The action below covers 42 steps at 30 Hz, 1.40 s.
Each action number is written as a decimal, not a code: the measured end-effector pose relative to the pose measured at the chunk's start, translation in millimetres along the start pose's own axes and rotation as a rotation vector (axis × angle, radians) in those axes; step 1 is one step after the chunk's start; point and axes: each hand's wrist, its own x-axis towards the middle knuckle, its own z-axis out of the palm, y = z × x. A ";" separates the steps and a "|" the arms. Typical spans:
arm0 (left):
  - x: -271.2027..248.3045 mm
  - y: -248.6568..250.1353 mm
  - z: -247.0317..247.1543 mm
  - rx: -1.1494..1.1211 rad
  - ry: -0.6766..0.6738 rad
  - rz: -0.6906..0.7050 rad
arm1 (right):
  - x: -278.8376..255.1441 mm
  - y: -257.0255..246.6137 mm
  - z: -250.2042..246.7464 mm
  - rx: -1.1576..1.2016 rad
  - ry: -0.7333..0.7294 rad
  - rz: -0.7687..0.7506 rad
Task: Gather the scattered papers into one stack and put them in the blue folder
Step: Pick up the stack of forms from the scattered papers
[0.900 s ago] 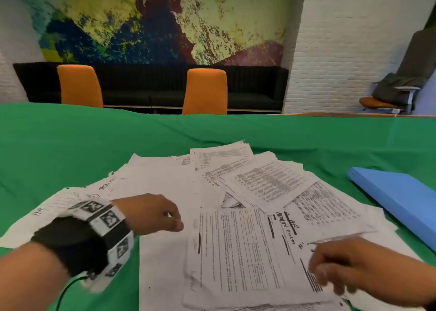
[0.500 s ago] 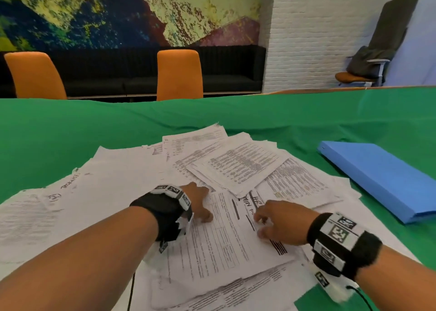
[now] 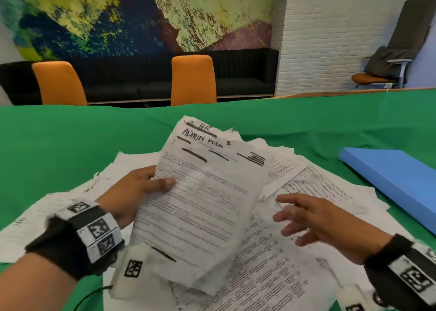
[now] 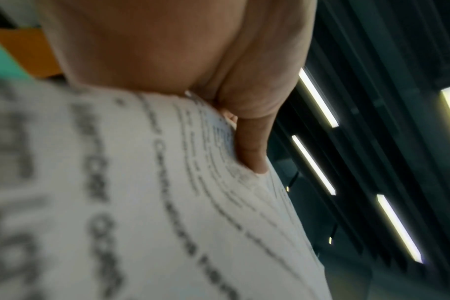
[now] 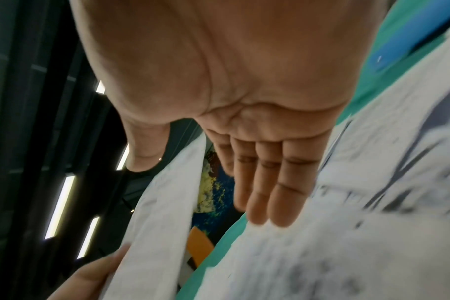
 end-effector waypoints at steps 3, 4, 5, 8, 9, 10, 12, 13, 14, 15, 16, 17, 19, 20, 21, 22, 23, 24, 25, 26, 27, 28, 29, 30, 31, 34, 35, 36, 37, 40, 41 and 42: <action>-8.5 0.9 13.4 -0.157 0.003 0.066 | 10.2 -7.7 30.8 0.165 -0.048 -0.060; -12.4 0.4 21.8 -0.185 -0.007 0.075 | 11.7 -10.4 39.3 0.244 -0.069 -0.079; -15.2 -1.1 30.1 -0.186 -0.016 0.074 | 12.3 -11.7 45.5 0.311 -0.080 -0.099; -22.1 -4.2 50.0 0.107 -0.072 0.044 | 12.4 -9.9 36.1 0.387 0.103 -0.110; -23.4 -5.9 50.0 0.344 -0.097 0.025 | 13.9 -4.2 20.6 0.350 0.219 -0.120; -24.2 -9.4 47.3 0.603 -0.106 -0.007 | 13.5 1.7 3.0 0.310 0.324 -0.135; -24.6 -21.3 40.5 1.044 -0.086 -0.078 | 7.3 10.9 -30.1 0.269 0.480 -0.136; -22.9 -29.0 39.2 1.168 -0.071 -0.120 | 2.7 16.9 -44.0 0.255 0.534 -0.113; -20.3 -37.7 40.9 1.231 -0.067 -0.164 | -2.0 23.2 -53.9 0.242 0.559 -0.088; -16.2 -46.5 44.8 1.260 -0.069 -0.198 | -6.4 31.0 -60.6 0.225 0.566 -0.058; -11.7 -54.6 51.9 1.281 -0.081 -0.209 | -10.0 38.0 -64.2 0.217 0.544 -0.048; -6.9 -62.2 60.7 1.312 -0.098 -0.198 | -14.7 42.5 -62.2 0.241 0.511 -0.037; -1.1 -72.1 80.1 1.380 -0.111 -0.154 | -19.1 54.1 -58.0 0.254 0.433 -0.012; 0.6 -74.6 88.6 1.406 -0.112 -0.139 | -17.4 61.0 -57.2 0.249 0.431 0.009; 2.4 -76.2 94.5 1.411 -0.117 -0.124 | -15.9 62.6 -53.3 0.255 0.423 0.024; 4.5 -77.5 97.9 1.399 -0.126 -0.124 | -15.8 61.9 -48.6 0.263 0.407 0.041; 6.7 -77.8 99.3 1.372 -0.125 -0.123 | -16.7 59.3 -43.7 0.282 0.398 0.056; 8.5 -79.0 96.8 1.340 -0.109 -0.117 | -14.4 58.5 -40.8 0.278 0.397 0.074; 10.9 -78.4 96.4 1.309 -0.082 -0.088 | -14.4 58.6 -40.7 0.280 0.403 0.092; 12.4 -77.9 93.3 1.272 -0.042 -0.057 | -14.0 56.9 -39.2 0.278 0.389 0.099; 13.6 -76.3 88.4 1.221 -0.007 -0.029 | -14.4 54.8 -37.1 0.290 0.379 0.101; 13.5 -73.1 81.5 1.153 0.021 -0.018 | -15.2 52.6 -36.2 0.306 0.374 0.103; 11.7 -67.4 73.5 1.074 0.046 -0.010 | -15.6 51.6 -36.5 0.322 0.374 0.096; 8.5 -60.3 63.8 0.986 0.075 -0.007 | -16.4 50.7 -36.6 0.341 0.371 0.082; 4.5 -53.7 52.9 0.903 0.113 0.008 | -18.4 48.7 -36.0 0.361 0.363 0.060; -14.1 -37.7 23.7 0.638 0.269 0.072 | -20.2 50.1 -36.1 0.408 0.303 0.019; -20.4 -35.2 16.6 0.521 0.313 0.079 | -19.8 49.8 -34.2 0.421 0.289 0.013; -25.6 -33.6 11.0 0.400 0.344 0.073 | -18.9 49.1 -31.4 0.428 0.282 0.005; -30.0 -32.8 7.1 0.280 0.360 0.060 | -17.8 46.9 -27.3 0.443 0.275 -0.005; -39.9 -30.8 2.5 0.021 0.368 0.024 | -11.2 39.4 -12.6 0.478 0.248 -0.012; -42.6 -30.0 3.3 -0.023 0.363 0.019 | -8.7 34.7 -6.8 0.490 0.224 -0.013; -44.7 -29.2 5.5 -0.053 0.356 0.017 | -5.2 29.4 -1.6 0.504 0.194 -0.018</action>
